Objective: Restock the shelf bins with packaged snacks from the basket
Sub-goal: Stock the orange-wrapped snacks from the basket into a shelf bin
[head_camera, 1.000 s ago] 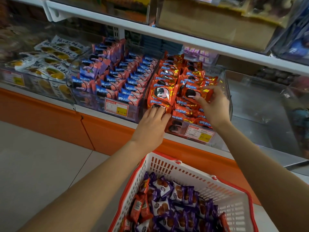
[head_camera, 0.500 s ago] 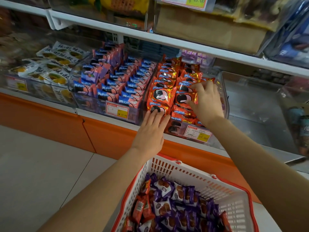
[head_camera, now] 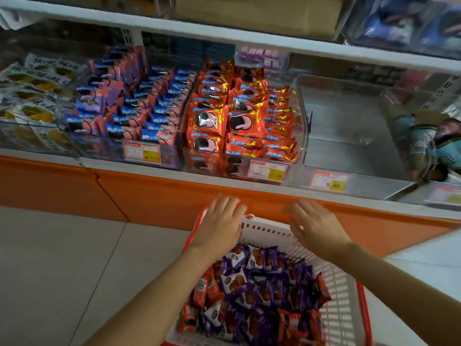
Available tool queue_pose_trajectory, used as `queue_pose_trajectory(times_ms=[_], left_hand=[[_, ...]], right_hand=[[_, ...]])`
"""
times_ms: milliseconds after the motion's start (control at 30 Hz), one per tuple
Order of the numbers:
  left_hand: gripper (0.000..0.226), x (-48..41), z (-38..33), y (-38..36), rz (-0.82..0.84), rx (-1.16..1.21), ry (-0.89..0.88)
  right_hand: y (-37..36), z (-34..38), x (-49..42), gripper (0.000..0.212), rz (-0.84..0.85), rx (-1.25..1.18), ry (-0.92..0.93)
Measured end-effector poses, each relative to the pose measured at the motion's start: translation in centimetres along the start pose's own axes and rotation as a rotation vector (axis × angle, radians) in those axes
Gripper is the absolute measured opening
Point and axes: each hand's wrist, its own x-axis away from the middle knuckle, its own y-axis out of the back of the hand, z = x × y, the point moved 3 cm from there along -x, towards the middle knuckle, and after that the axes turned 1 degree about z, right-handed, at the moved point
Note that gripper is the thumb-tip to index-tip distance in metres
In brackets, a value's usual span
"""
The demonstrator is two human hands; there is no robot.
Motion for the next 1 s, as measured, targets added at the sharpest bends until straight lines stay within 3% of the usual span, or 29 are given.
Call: queue_pose_trajectory(times_ms=[133, 333, 567, 767, 1000], left_hand=[[0.039, 3.0, -1.9, -5.7, 0.387, 0.071, 0.058], [0.041, 8.9, -2.0, -12.0, 0.635, 0.113, 0.130], [0.067, 13.6, -0.3, -15.5, 0.892, 0.064, 0.352], [0.075, 13.4, 0.2, -16.3, 0.867, 0.093, 0.438], [0.069, 13.0, 1.0, -16.1, 0.874, 0.125, 0.478]], right_hand=[[-5.4, -0.9, 6.7, 0.039, 0.398, 0.040, -0.053], [-11.6, -1.2, 13.8, 0.043, 0.852, -0.142, -0.165], [-16.4, 0.2, 18.0, 0.053, 1.006, -0.350, -0.516], [-19.4, 1.7, 18.5, 0.059, 1.101, -0.398, -0.621], [-20.1, 1.2, 17.6, 0.032, 1.126, -0.393, -0.640]])
